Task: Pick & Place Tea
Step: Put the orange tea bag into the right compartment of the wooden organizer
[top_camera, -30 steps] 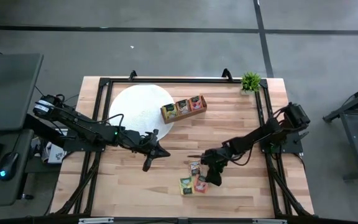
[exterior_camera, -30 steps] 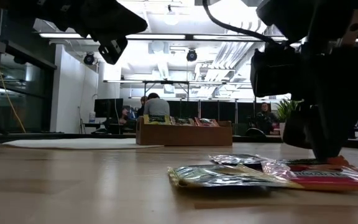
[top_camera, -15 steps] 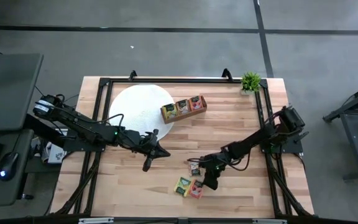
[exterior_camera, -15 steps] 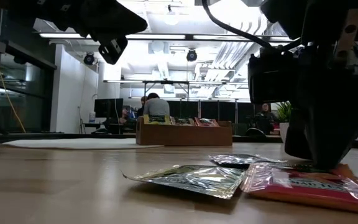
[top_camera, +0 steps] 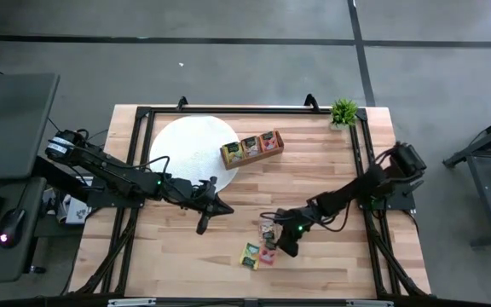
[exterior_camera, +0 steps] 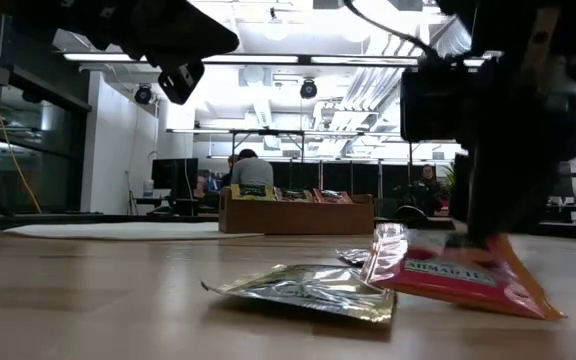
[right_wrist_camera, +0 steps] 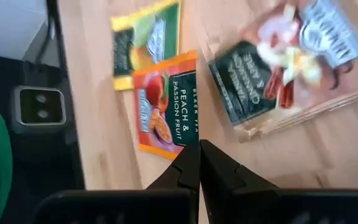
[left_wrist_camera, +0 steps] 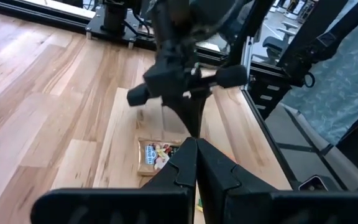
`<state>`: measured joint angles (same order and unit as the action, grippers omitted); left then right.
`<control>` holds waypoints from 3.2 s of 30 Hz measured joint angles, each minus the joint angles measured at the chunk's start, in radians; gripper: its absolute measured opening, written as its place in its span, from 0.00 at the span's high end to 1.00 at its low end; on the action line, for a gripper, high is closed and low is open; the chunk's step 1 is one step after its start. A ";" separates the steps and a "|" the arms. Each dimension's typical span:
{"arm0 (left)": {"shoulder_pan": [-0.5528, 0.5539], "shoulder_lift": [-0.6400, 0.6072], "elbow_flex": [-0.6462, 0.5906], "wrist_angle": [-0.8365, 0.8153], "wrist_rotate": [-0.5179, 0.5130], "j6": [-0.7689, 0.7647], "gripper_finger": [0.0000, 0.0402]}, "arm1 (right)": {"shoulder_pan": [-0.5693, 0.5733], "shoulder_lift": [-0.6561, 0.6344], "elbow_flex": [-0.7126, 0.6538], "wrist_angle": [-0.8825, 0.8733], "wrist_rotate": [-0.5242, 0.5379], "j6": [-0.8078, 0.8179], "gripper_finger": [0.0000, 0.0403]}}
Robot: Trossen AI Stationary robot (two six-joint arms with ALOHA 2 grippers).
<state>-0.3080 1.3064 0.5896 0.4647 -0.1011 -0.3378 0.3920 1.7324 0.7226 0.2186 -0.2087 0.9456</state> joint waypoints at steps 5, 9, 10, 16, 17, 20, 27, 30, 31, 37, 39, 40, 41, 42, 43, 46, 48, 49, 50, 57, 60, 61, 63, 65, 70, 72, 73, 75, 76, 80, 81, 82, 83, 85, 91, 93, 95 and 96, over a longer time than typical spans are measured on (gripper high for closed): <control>0.000 0.000 0.000 -0.002 -0.024 -0.001 1.00 | 0.000 -0.077 0.000 -0.067 0.049 -0.024 1.00; 0.000 0.000 0.000 -0.002 -0.033 -0.008 1.00 | -0.006 -0.163 0.001 -0.139 0.092 -0.060 1.00; 0.000 0.000 0.000 -0.002 -0.033 -0.008 1.00 | -0.011 -0.185 0.001 -0.162 0.103 -0.070 1.00; 0.000 0.000 0.000 0.001 -0.035 -0.012 1.00 | -0.054 -0.293 0.003 -0.262 0.134 -0.099 1.00; 0.000 0.000 0.000 0.002 -0.036 -0.017 1.00 | -0.063 -0.297 0.003 -0.260 0.116 -0.106 1.00; 0.000 0.000 0.000 0.005 -0.055 -0.070 1.00 | -0.072 -0.291 0.003 -0.263 0.094 -0.120 1.00; -0.015 0.145 0.054 -0.012 0.015 -0.031 1.00 | -0.071 -0.250 0.003 -0.279 0.104 -0.142 1.00; -0.040 0.252 0.146 0.021 0.052 0.019 1.00 | -0.071 -0.227 0.003 -0.275 0.107 -0.147 1.00; -0.052 0.299 0.178 0.013 0.055 0.037 1.00 | -0.071 -0.225 0.003 -0.278 0.111 -0.150 1.00; -0.107 0.503 0.357 -0.053 0.008 0.045 1.00 | -0.071 -0.218 0.000 -0.350 0.142 -0.145 1.00; -0.125 0.560 0.414 -0.064 0.002 0.053 1.00 | -0.071 -0.215 0.001 -0.367 0.148 -0.145 1.00; -0.130 0.591 0.448 -0.063 0.002 0.058 1.00 | -0.072 -0.215 0.000 -0.383 0.148 -0.145 1.00; -0.138 0.624 0.488 -0.055 0.000 0.063 1.00 | -0.072 -0.215 0.000 -0.389 0.151 -0.145 1.00; -0.144 0.648 0.521 -0.063 -0.014 0.069 1.00 | -0.072 -0.215 0.000 -0.389 0.151 -0.145 1.00; -0.150 0.666 0.548 -0.094 -0.028 0.071 1.00 | -0.072 -0.215 0.000 -0.397 0.151 -0.145 1.00; -0.164 0.729 0.650 -0.170 -0.085 0.070 1.00 | -0.069 -0.215 0.000 -0.409 0.157 -0.156 1.00; -0.165 0.771 0.711 -0.235 -0.097 0.065 1.00 | -0.066 -0.216 0.000 -0.412 0.160 -0.162 1.00; -0.167 0.787 0.734 -0.272 -0.096 0.064 1.00 | -0.064 -0.215 0.000 -0.412 0.162 -0.166 1.00; -0.171 0.802 0.759 -0.305 -0.088 0.064 1.00 | -0.064 -0.215 0.000 -0.412 0.162 -0.168 1.00; -0.173 0.874 0.849 -0.437 -0.068 0.044 1.00 | -0.048 -0.215 -0.001 -0.409 0.173 -0.180 1.00; -0.172 0.883 0.853 -0.462 -0.070 0.014 1.00 | -0.042 -0.215 -0.001 -0.408 0.173 -0.180 1.00; -0.172 0.884 0.852 -0.477 -0.070 0.009 1.00 | -0.041 -0.215 -0.001 -0.407 0.173 -0.179 1.00; -0.172 0.884 0.854 -0.495 -0.067 0.003 1.00 | -0.034 -0.215 -0.001 -0.402 0.170 -0.168 1.00; -0.171 0.884 0.854 -0.512 -0.067 -0.004 1.00 | -0.028 -0.215 -0.001 -0.388 0.144 -0.161 1.00; -0.171 0.881 0.856 -0.552 -0.082 -0.007 1.00 | -0.002 -0.216 -0.001 -0.320 0.055 -0.133 1.00; -0.171 0.880 0.856 -0.559 -0.092 -0.007 1.00 | 0.007 -0.216 -0.001 -0.299 0.056 -0.124 0.99; -0.171 0.880 0.856 -0.560 -0.092 -0.004 1.00 | 0.010 -0.216 -0.001 -0.292 0.065 -0.112 0.99; -0.170 0.884 0.856 -0.561 -0.092 0.001 1.00 | 0.011 -0.213 -0.001 -0.273 0.082 -0.099 0.95; -0.170 0.893 0.855 -0.561 -0.092 0.001 1.00 | 0.010 -0.209 -0.001 -0.253 0.086 -0.092 0.93; -0.170 0.912 0.856 -0.559 -0.091 0.002 1.00 | 0.003 -0.159 -0.001 -0.149 0.069 -0.036 0.79; -0.170 0.915 0.855 -0.556 -0.087 0.002 1.00 | 0.001 -0.141 -0.001 -0.124 0.063 -0.018 0.75; -0.170 0.921 0.855 -0.554 -0.082 0.001 1.00 | 0.000 -0.122 -0.001 -0.101 0.048 0.004 0.72; -0.170 0.928 0.855 -0.550 -0.078 0.000 1.00 | -0.003 -0.103 -0.001 -0.082 0.038 0.024 0.68; -0.170 0.936 0.855 -0.529 -0.068 -0.003 1.00 | -0.006 -0.071 -0.001 -0.072 0.024 0.060 0.62; -0.170 0.938 0.852 -0.501 -0.066 0.016 1.00 | -0.006 -0.029 -0.001 -0.063 0.026 0.112 0.51; -0.170 0.938 0.852 -0.501 -0.066 0.028 1.00 | -0.006 -0.016 -0.001 -0.060 0.017 0.125 0.51; -0.169 0.938 0.852 -0.500 -0.066 0.046 1.00 | -0.006 -0.004 -0.001 -0.052 0.007 0.128 0.51; -0.169 0.938 0.852 -0.500 -0.067 0.049 1.00 | -0.007 0.002 -0.001 -0.047 -0.001 0.129 0.51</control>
<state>-0.4774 2.2444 1.4414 -0.0349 -0.1680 -0.2885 0.3852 1.7340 0.7221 0.1719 -0.2100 1.0745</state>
